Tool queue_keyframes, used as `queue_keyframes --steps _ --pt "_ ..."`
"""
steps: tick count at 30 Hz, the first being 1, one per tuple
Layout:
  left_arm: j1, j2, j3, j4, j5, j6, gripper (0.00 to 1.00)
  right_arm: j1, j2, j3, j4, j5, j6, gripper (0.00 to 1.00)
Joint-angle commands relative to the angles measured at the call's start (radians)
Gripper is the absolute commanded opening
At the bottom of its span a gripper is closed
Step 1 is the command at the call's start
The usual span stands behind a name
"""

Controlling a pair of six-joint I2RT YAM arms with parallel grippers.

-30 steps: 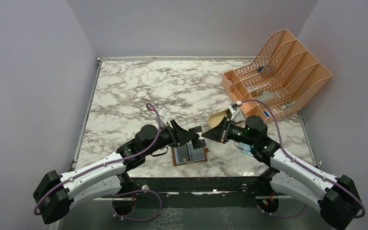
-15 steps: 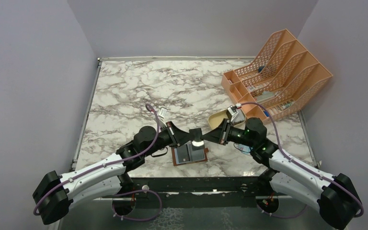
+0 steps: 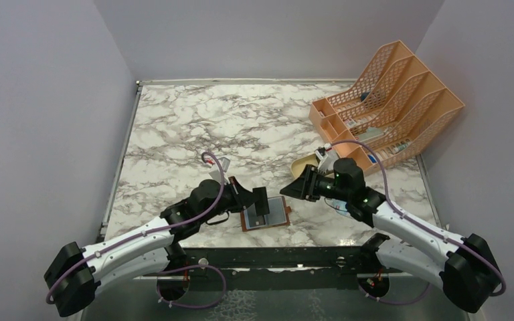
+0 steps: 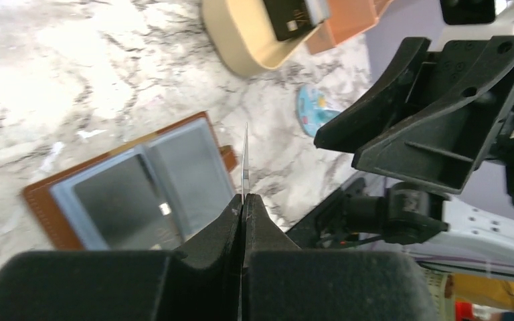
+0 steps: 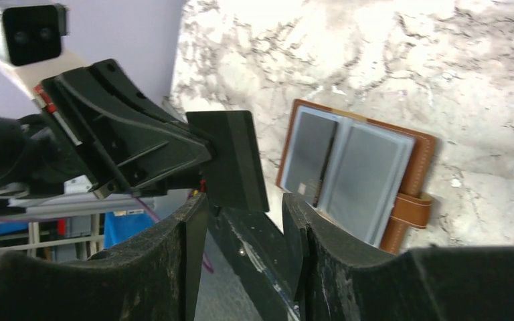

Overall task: Put the credit cards into the card holder
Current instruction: Adjust the card holder at the center of the board, then insert the credit card into the card holder.

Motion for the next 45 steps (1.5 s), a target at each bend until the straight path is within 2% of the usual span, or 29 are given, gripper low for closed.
queue_keyframes --steps 1,5,11,20,29,32,36,45 --pt "0.024 -0.009 0.025 -0.11 -0.05 0.075 0.0 0.002 0.091 0.043 -0.1 0.03 -0.091 0.44" --pt "0.08 0.013 0.021 -0.114 0.024 0.086 0.0 0.004 0.183 0.059 -0.087 0.008 -0.113 0.4" --pt "0.205 0.093 -0.022 -0.005 0.232 0.054 0.0 0.032 0.282 0.102 -0.15 0.083 -0.182 0.37" --pt "0.23 0.197 -0.037 0.105 0.376 0.008 0.0 0.11 0.407 0.157 -0.203 0.189 -0.24 0.31" --pt "0.23 0.275 -0.04 0.109 0.398 0.023 0.0 0.157 0.489 0.172 -0.231 0.273 -0.273 0.3" --pt "0.23 0.31 -0.044 0.134 0.417 0.016 0.0 0.17 0.514 0.175 -0.247 0.289 -0.27 0.27" --pt "0.23 0.345 -0.026 0.123 0.425 0.027 0.0 0.195 0.5 0.16 -0.249 0.311 -0.248 0.21" --pt "0.23 0.37 -0.006 0.03 0.398 0.048 0.0 0.23 0.487 0.129 -0.256 0.338 -0.212 0.18"
